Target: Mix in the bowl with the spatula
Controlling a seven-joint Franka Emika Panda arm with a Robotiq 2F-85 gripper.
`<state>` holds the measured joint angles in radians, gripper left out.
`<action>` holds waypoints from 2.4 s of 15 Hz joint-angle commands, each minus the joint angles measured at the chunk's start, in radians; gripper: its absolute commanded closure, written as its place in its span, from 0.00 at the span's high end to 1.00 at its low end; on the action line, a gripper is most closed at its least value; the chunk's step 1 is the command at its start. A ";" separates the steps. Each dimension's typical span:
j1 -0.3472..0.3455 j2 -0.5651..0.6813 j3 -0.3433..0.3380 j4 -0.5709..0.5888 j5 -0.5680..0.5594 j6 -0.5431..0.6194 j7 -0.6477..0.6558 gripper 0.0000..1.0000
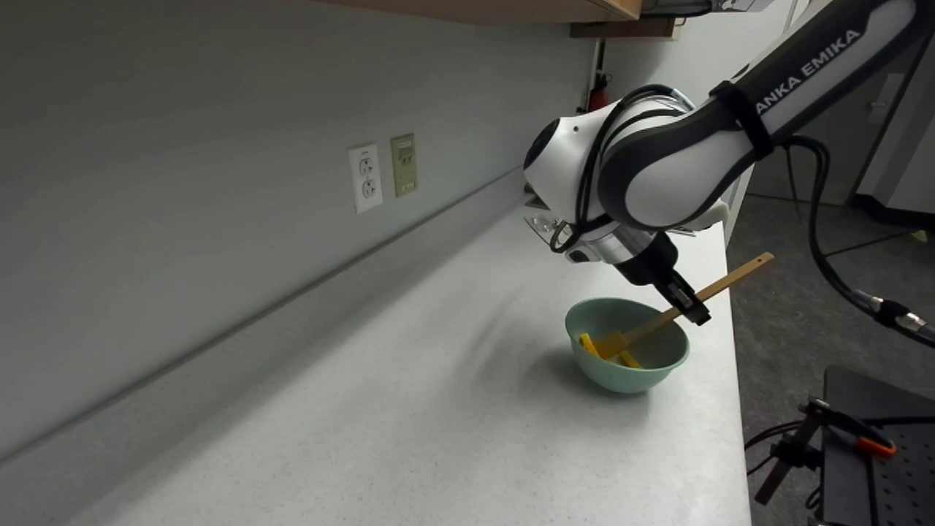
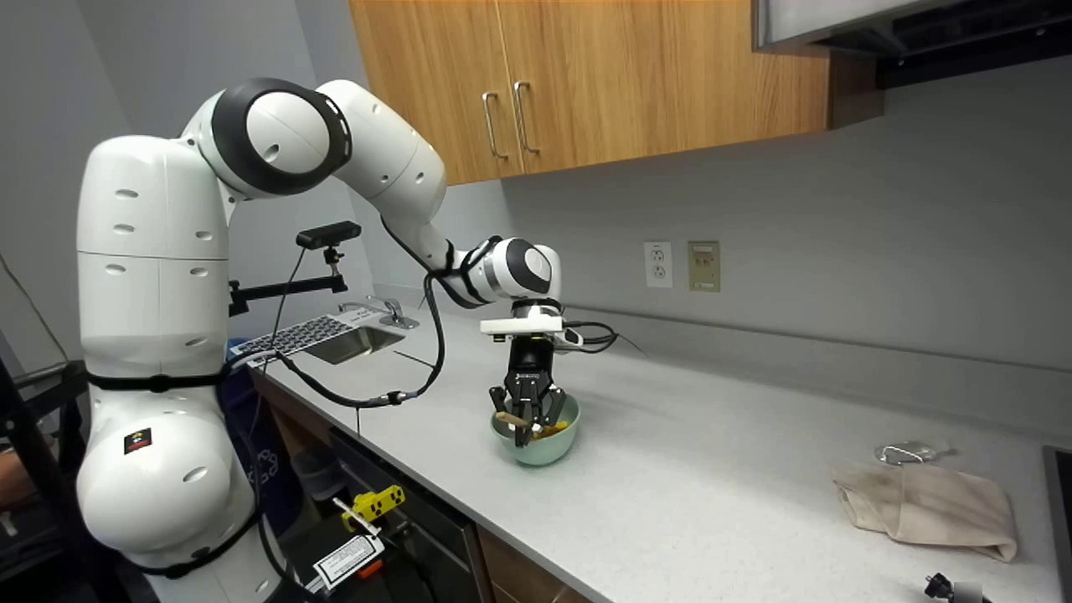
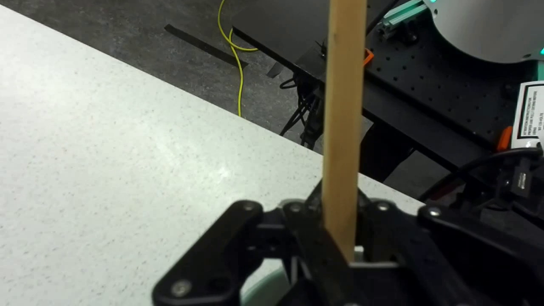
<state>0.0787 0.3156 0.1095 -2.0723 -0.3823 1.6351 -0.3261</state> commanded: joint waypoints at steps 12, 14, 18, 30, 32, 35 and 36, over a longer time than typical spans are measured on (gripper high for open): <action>-0.004 -0.201 -0.001 -0.072 0.029 0.010 -0.026 0.02; -0.001 -0.219 -0.002 -0.088 0.019 -0.001 -0.020 0.02; 0.002 -0.247 -0.002 -0.125 0.010 -0.012 -0.019 0.02; 0.002 -0.123 -0.003 -0.092 0.024 0.048 0.003 0.02; 0.003 -0.101 -0.001 -0.081 0.024 0.045 0.003 0.02; 0.002 -0.089 0.002 -0.067 0.032 0.049 0.004 0.04; 0.002 -0.091 0.004 -0.062 0.038 0.047 -0.001 0.33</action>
<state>0.0793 0.2156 0.1110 -2.1620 -0.3625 1.6736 -0.3279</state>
